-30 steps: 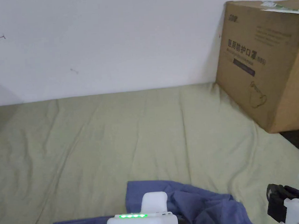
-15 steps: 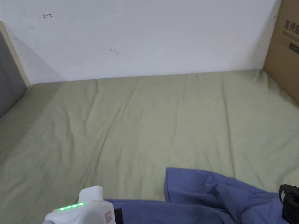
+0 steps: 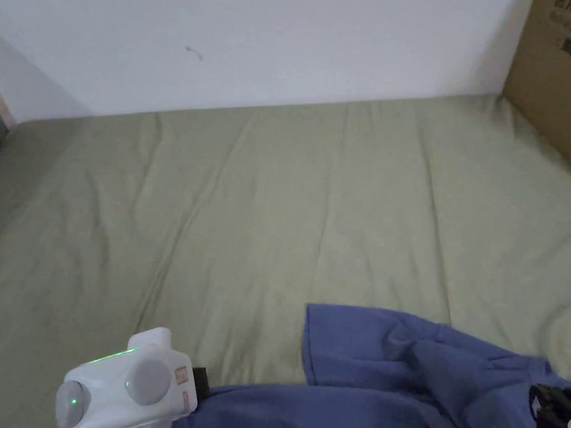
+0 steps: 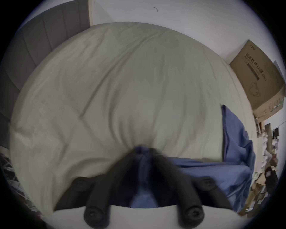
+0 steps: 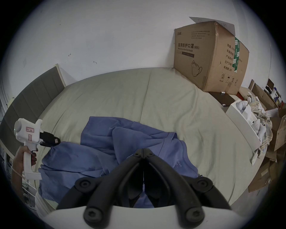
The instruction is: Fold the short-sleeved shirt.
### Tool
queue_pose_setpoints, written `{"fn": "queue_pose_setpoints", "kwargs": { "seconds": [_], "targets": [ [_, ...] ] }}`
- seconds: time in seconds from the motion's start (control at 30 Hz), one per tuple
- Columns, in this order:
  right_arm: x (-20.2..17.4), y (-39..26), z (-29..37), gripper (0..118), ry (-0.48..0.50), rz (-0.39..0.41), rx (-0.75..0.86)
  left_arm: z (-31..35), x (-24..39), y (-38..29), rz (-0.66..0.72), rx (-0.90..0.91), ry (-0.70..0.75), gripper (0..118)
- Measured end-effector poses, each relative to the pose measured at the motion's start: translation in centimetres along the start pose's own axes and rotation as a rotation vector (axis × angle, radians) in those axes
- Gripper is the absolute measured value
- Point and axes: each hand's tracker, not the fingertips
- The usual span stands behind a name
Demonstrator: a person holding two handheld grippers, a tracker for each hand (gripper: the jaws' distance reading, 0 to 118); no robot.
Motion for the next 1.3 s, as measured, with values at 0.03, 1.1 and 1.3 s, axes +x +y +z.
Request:
{"fn": "queue_pose_setpoints", "kwargs": {
  "seconds": [0.03, 1.1, 1.3],
  "targets": [
    [0.0, 0.0, -0.2, 0, 0.003, -0.004, -0.003, -0.7, 0.1, -0.3, 0.03, -0.011, -0.054, 6],
    [-0.1, 11.2, -21.9, 3, 0.153, 0.304, -0.512, 6.4, -1.3, 1.3, 0.032, 0.087, -0.095, 6],
    [3.5, 16.5, -16.6, 3, 0.193, 0.091, -0.36, 10.1, -1.4, 3.6, 0.002, 0.151, -0.066, 6]
  ]
}}
